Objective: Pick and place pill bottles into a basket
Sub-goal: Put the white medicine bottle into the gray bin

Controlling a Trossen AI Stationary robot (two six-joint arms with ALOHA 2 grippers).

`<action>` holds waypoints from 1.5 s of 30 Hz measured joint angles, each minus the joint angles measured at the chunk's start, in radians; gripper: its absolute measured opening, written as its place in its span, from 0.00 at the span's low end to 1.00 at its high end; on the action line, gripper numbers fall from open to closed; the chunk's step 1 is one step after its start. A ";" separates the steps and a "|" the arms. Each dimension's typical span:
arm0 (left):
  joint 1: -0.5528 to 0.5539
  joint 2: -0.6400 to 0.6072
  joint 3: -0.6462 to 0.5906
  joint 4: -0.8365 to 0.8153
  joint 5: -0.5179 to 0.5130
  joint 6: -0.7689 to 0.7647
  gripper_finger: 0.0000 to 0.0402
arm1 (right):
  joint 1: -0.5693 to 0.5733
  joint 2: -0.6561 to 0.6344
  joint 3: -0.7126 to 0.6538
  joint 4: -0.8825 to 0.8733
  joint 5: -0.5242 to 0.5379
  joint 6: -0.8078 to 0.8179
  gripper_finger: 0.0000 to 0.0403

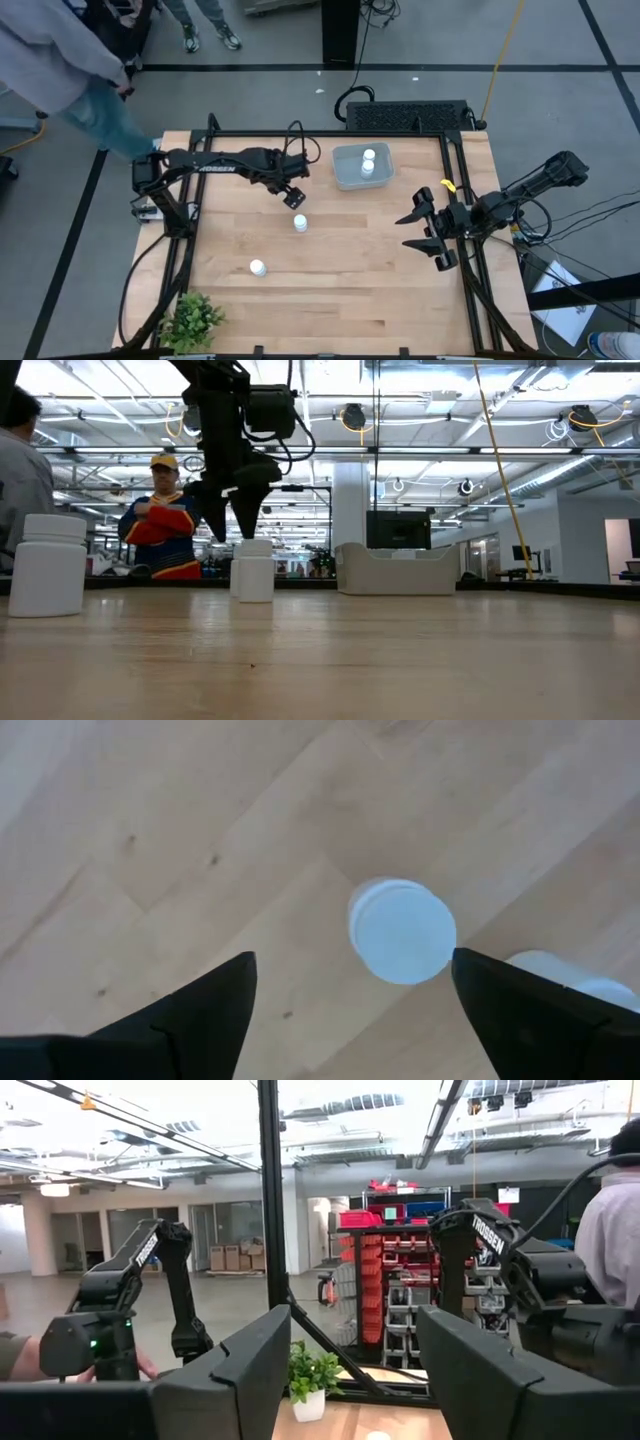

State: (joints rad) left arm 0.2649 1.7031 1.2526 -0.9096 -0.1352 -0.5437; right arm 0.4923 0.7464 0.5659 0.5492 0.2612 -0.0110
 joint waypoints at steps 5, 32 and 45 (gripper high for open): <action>-0.018 0.000 0.000 0.050 0.005 0.014 0.87 | 0.000 0.000 0.000 0.000 0.002 -0.001 0.53; 0.004 0.013 -0.090 0.142 -0.004 0.026 0.87 | 0.000 0.000 0.000 -0.008 0.003 0.002 0.53; 0.004 0.013 -0.119 0.214 0.027 0.046 0.87 | 0.000 0.000 0.000 -0.008 0.004 0.003 0.53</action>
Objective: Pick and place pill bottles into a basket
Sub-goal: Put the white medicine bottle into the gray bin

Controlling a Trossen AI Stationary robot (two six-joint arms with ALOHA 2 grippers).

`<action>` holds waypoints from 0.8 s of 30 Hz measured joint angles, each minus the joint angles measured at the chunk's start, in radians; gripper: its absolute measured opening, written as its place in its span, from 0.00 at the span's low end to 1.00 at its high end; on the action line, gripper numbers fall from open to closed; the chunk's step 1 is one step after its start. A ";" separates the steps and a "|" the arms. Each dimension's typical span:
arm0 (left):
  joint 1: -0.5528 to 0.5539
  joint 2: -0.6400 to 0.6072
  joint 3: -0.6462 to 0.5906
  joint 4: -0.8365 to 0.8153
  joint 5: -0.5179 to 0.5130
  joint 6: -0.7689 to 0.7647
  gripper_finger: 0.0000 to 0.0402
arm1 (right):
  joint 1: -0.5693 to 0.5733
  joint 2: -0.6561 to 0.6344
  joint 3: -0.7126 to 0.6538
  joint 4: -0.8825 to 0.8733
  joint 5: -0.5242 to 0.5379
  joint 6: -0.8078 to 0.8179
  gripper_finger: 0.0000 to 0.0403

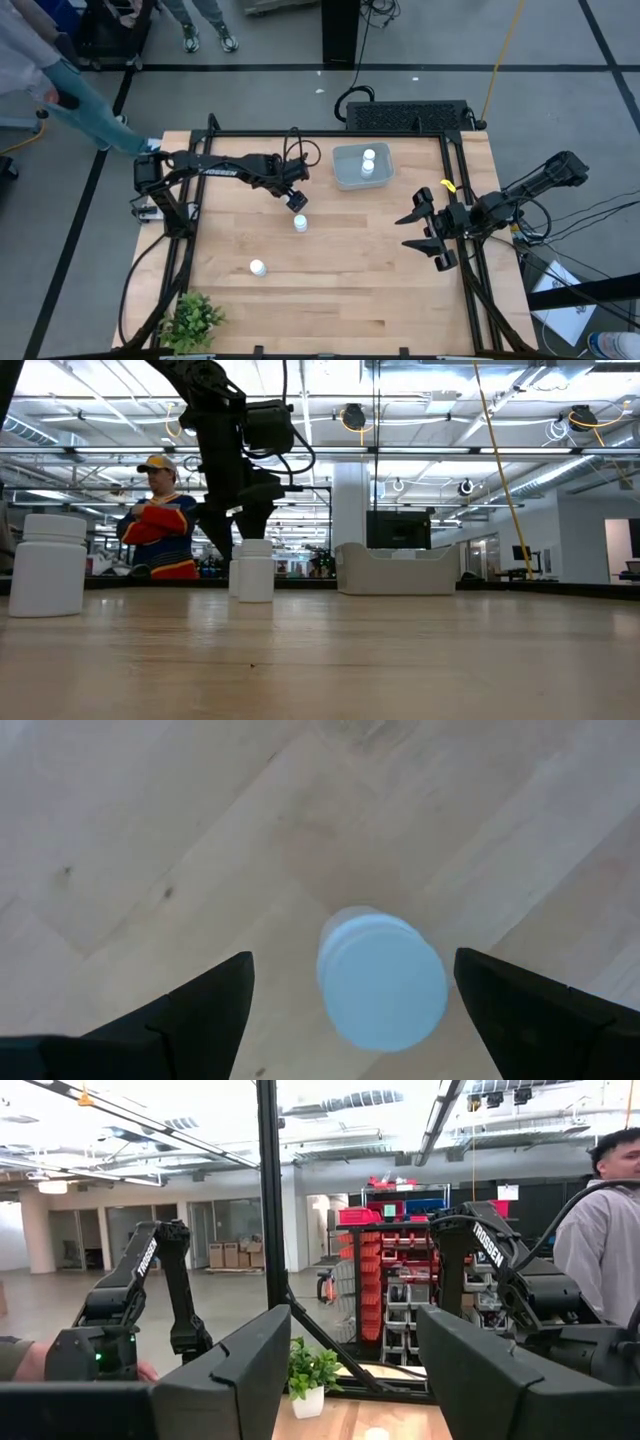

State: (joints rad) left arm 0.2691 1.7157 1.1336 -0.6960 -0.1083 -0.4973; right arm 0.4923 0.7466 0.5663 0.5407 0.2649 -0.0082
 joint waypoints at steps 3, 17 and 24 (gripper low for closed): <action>0.000 0.000 0.000 0.002 0.003 0.002 0.87 | 0.000 0.000 0.000 -0.001 0.000 0.000 0.53; 0.000 0.000 0.000 -0.002 0.021 -0.005 0.56 | 0.000 0.000 0.000 -0.003 0.000 0.000 0.53; 0.000 -0.001 0.000 -0.002 0.021 -0.005 0.41 | 0.000 0.000 0.000 -0.003 0.000 0.000 0.53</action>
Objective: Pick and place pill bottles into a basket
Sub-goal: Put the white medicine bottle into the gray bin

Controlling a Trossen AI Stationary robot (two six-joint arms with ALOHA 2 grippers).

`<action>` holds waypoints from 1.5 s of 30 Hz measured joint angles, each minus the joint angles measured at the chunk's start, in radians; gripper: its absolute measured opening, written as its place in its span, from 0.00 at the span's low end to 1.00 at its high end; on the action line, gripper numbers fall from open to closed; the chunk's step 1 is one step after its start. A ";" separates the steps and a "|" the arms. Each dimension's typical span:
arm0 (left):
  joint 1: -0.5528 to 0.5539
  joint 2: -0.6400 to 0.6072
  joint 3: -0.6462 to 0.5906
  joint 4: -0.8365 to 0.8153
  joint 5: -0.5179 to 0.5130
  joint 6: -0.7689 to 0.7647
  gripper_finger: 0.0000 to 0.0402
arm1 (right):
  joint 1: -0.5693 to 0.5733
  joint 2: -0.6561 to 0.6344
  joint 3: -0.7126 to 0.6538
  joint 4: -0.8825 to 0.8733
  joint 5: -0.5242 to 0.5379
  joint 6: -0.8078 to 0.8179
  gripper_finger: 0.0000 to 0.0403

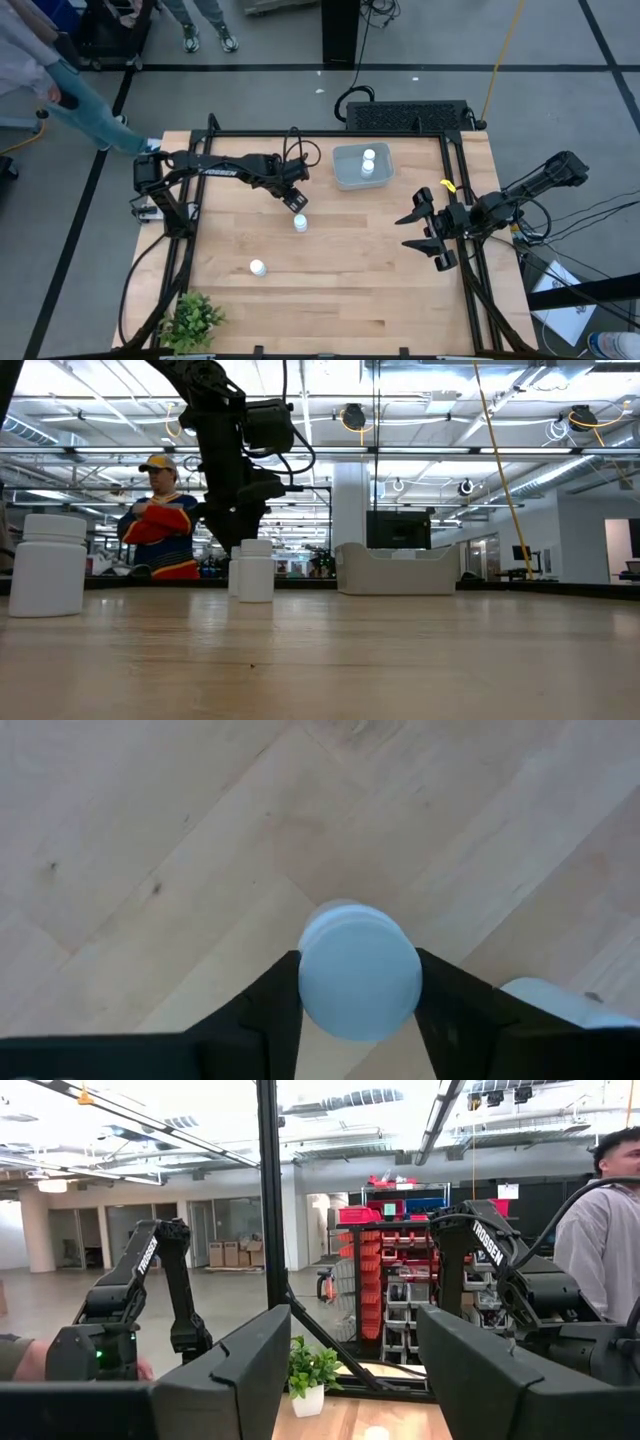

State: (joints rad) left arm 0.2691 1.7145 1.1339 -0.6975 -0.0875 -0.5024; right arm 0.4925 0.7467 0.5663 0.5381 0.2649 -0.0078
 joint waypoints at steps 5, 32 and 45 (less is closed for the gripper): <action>0.000 0.000 0.000 0.000 -0.016 0.012 0.42 | 0.000 0.000 0.000 -0.002 0.000 0.000 0.53; 0.010 0.000 0.261 0.058 0.000 0.108 0.42 | 0.001 -0.009 0.000 0.003 0.036 -0.036 0.53; 0.017 0.000 0.458 -0.034 0.020 0.179 0.11 | 0.001 -0.044 0.000 -0.138 0.079 -0.039 0.53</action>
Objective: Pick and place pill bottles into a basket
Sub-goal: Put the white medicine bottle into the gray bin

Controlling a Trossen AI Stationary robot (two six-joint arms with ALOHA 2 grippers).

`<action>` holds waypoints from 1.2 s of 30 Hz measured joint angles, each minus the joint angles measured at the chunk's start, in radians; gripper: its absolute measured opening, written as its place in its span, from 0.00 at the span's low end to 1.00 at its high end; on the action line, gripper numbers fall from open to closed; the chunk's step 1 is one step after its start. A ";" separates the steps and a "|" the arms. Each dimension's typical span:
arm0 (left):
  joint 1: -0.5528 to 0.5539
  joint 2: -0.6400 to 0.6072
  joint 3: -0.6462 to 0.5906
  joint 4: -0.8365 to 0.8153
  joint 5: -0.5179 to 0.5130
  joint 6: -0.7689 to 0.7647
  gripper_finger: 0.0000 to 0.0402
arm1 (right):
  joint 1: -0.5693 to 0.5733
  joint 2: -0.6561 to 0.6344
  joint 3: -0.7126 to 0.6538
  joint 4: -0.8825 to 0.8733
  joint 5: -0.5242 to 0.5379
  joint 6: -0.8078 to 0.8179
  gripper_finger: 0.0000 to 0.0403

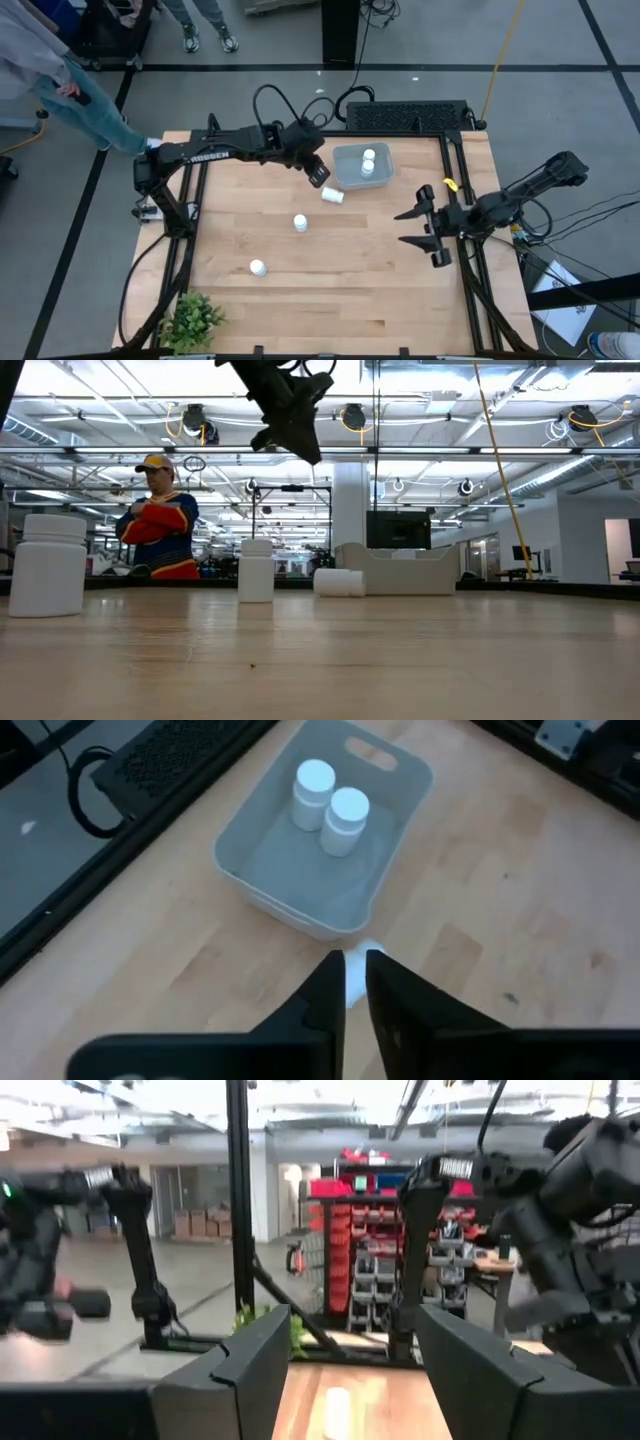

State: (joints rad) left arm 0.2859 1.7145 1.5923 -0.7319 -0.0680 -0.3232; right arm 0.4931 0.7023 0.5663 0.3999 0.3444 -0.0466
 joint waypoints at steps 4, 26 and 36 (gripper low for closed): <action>-0.014 0.000 -0.001 -0.039 -0.015 0.009 0.09 | -0.002 0.041 0.000 -0.036 0.011 -0.008 0.53; -0.342 -0.513 -0.734 0.768 -0.099 0.132 0.09 | -0.296 0.541 0.001 -0.196 0.070 0.223 0.53; -0.394 -0.672 -0.965 0.988 -0.116 0.131 0.09 | -0.505 0.828 0.000 0.036 -0.111 0.261 0.63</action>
State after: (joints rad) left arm -0.1078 1.0426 0.6271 0.2557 -0.1842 -0.1917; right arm -0.0120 1.5308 0.5668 0.4358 0.2334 0.2144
